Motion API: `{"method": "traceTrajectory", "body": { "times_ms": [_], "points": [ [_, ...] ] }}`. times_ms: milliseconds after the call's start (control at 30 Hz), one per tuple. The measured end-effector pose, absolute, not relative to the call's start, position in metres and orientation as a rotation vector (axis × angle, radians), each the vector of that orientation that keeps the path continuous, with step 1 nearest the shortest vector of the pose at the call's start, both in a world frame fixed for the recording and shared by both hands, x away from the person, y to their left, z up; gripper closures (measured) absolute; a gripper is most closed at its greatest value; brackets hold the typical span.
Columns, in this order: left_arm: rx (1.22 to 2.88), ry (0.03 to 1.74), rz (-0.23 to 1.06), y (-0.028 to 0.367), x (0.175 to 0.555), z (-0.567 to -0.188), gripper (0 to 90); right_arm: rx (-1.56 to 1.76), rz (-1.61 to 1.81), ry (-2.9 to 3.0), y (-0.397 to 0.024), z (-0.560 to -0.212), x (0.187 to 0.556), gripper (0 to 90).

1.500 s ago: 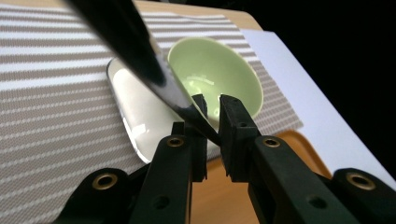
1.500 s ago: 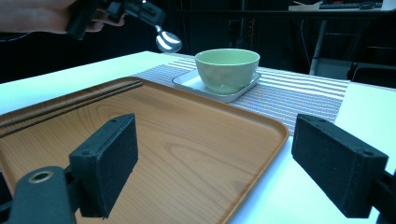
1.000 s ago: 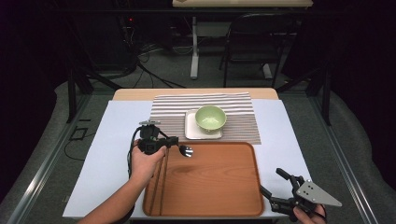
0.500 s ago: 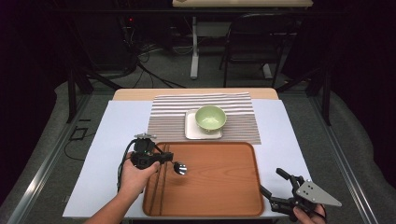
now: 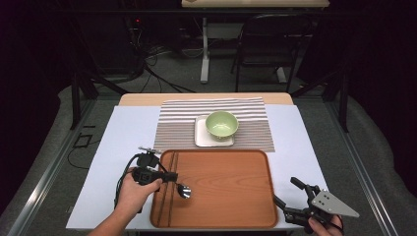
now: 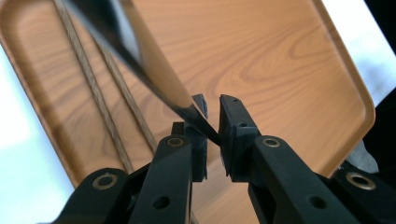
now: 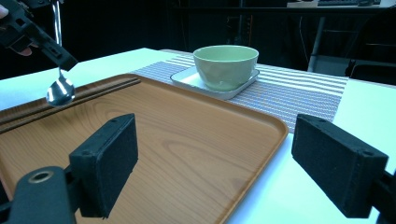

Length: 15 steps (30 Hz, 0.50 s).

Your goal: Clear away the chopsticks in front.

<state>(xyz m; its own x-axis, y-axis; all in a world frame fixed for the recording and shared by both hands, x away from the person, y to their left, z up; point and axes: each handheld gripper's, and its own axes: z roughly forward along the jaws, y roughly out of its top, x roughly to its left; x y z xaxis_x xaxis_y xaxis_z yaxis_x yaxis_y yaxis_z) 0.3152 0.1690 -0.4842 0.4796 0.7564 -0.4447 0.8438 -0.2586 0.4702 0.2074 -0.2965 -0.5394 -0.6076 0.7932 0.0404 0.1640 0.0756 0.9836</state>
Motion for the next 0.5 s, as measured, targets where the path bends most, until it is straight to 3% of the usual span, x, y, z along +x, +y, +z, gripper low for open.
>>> {"method": "traceTrajectory", "body": {
  "times_ms": [300,500],
  "points": [
    [2.122,1.365,-0.233,0.169,0.319,-0.489,82.1,0.944,1.567,1.838,-0.296,-0.539,0.208,14.2],
    [2.193,1.394,-0.203,0.163,0.327,-0.498,82.1,0.948,1.567,1.837,-0.297,-0.54,0.208,14.2]
  ]
}}
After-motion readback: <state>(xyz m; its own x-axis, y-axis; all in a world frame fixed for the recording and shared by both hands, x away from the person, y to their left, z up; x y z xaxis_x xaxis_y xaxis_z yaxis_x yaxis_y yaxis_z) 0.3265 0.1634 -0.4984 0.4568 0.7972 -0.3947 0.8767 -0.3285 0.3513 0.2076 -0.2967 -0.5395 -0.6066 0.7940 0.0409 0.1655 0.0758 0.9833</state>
